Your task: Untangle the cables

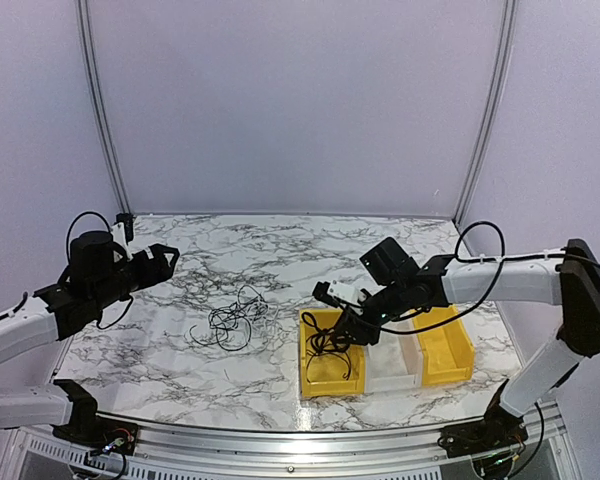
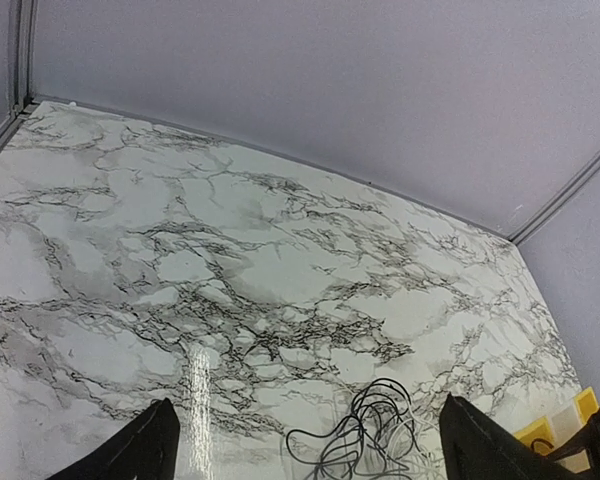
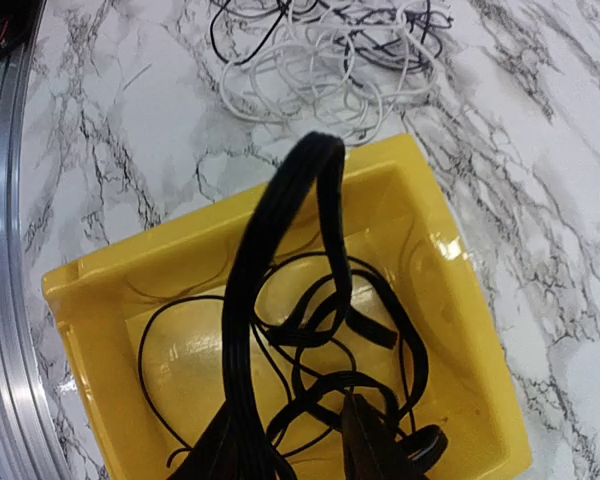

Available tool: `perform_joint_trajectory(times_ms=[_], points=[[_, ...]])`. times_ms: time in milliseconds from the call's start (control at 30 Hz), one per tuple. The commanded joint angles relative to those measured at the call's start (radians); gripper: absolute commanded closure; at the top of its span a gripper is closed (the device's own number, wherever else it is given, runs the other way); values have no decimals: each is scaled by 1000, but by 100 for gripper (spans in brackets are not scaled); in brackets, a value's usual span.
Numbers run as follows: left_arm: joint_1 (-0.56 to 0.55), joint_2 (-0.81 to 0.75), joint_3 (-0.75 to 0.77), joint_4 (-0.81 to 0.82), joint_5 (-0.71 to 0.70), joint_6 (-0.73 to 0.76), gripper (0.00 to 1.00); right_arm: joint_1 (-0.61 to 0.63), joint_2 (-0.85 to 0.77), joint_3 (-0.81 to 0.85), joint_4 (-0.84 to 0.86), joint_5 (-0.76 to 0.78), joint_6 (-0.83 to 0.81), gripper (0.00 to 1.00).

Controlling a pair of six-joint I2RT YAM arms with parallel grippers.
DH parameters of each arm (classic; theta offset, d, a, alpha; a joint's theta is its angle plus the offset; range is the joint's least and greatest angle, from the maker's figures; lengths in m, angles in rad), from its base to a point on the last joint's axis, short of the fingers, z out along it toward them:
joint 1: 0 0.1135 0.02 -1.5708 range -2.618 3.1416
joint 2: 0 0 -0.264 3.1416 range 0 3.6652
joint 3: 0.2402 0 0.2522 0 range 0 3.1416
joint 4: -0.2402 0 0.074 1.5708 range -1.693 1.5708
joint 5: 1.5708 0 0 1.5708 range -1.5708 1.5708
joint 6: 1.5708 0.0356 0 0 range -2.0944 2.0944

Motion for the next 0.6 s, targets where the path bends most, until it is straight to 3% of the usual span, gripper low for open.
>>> perform_joint_trajectory(times_ms=[0,200,400,567], points=[[4,2,-1,49,15,-4,6,6,-48,115,-65,35,-1,63],[3,30,9,14,24,9,8,7,-74,212,-102,-13,-14,49],[4,81,50,-59,81,33,11,23,-12,218,-62,-70,-29,42],[3,98,55,-88,94,45,12,39,0,193,-52,-62,-13,43]])
